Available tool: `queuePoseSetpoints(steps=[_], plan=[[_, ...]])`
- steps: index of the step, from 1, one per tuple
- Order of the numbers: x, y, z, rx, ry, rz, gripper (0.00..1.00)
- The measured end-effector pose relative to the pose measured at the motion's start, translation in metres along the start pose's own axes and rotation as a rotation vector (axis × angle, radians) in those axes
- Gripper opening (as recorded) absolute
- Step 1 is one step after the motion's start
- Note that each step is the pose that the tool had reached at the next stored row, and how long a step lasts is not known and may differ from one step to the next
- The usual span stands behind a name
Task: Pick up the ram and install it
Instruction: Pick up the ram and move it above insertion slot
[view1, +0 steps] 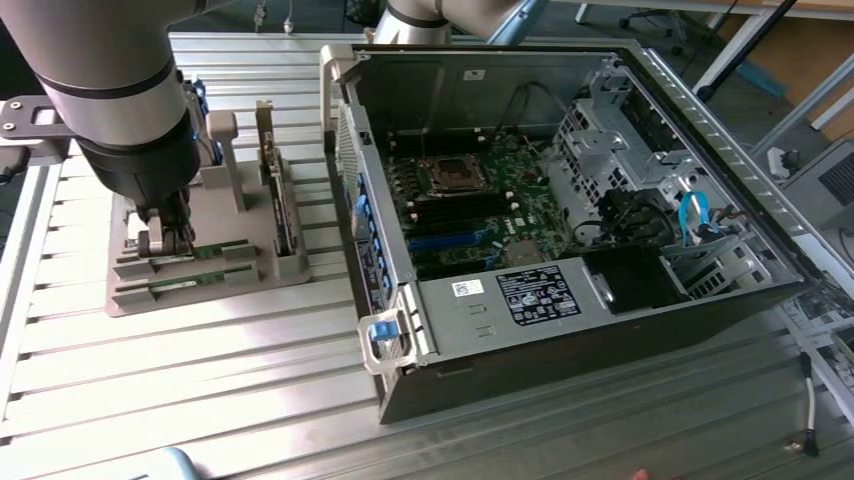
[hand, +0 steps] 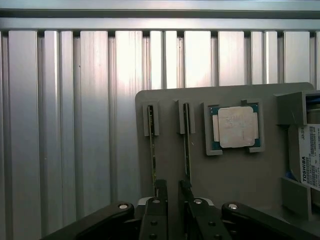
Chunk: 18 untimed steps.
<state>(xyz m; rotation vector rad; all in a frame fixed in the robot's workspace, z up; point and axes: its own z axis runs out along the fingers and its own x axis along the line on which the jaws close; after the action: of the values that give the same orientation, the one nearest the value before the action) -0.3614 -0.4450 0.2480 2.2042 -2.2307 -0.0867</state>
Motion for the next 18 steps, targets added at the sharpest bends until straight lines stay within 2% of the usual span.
queuePoseSetpoints(steps=[18], plan=[[0.0073,0.0001,-0.0002,0.0001,0.0000,0.000,0.24]])
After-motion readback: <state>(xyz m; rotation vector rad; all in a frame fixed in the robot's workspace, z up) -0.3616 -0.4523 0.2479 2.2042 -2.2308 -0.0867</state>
